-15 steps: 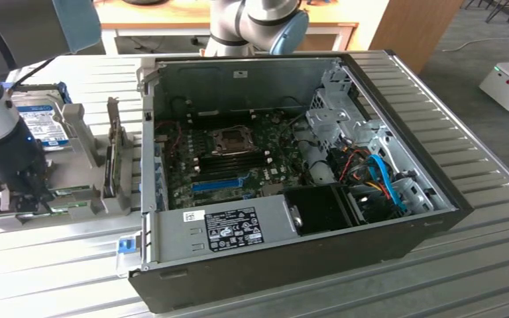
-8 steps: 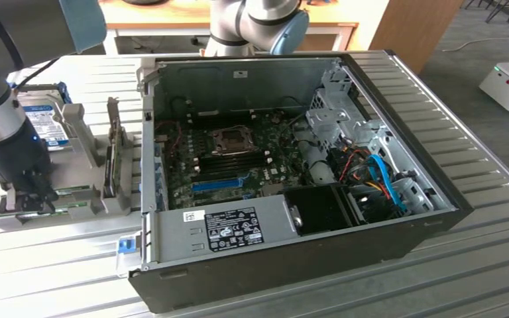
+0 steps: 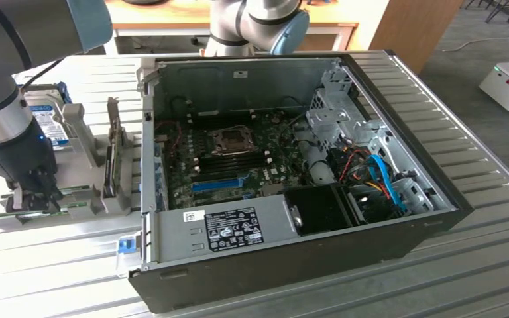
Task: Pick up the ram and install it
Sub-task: 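Pick up the ram and move it above insertion slot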
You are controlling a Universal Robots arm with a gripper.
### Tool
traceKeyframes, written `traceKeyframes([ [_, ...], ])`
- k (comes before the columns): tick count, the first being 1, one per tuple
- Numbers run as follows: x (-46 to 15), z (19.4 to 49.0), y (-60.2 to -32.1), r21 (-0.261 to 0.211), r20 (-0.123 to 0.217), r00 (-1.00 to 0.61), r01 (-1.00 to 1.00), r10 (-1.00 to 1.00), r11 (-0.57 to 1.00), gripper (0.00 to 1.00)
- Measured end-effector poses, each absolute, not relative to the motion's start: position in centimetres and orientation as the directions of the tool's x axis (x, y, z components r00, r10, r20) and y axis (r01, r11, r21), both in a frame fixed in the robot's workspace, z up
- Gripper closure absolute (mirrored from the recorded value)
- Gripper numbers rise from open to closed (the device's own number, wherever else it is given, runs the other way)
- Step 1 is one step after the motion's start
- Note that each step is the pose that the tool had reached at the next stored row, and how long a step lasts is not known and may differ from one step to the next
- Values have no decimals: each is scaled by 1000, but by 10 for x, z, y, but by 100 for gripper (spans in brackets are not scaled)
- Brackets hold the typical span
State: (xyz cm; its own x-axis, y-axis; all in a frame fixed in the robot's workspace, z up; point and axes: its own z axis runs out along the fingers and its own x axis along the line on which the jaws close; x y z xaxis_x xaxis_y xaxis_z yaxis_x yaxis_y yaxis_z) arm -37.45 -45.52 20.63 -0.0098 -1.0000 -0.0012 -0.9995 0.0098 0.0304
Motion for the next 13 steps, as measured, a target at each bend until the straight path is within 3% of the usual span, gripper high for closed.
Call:
traceKeyframes([
  [13, -374, 206, -459, 31, -1, -10, -999, -1000, 10, 70],
])
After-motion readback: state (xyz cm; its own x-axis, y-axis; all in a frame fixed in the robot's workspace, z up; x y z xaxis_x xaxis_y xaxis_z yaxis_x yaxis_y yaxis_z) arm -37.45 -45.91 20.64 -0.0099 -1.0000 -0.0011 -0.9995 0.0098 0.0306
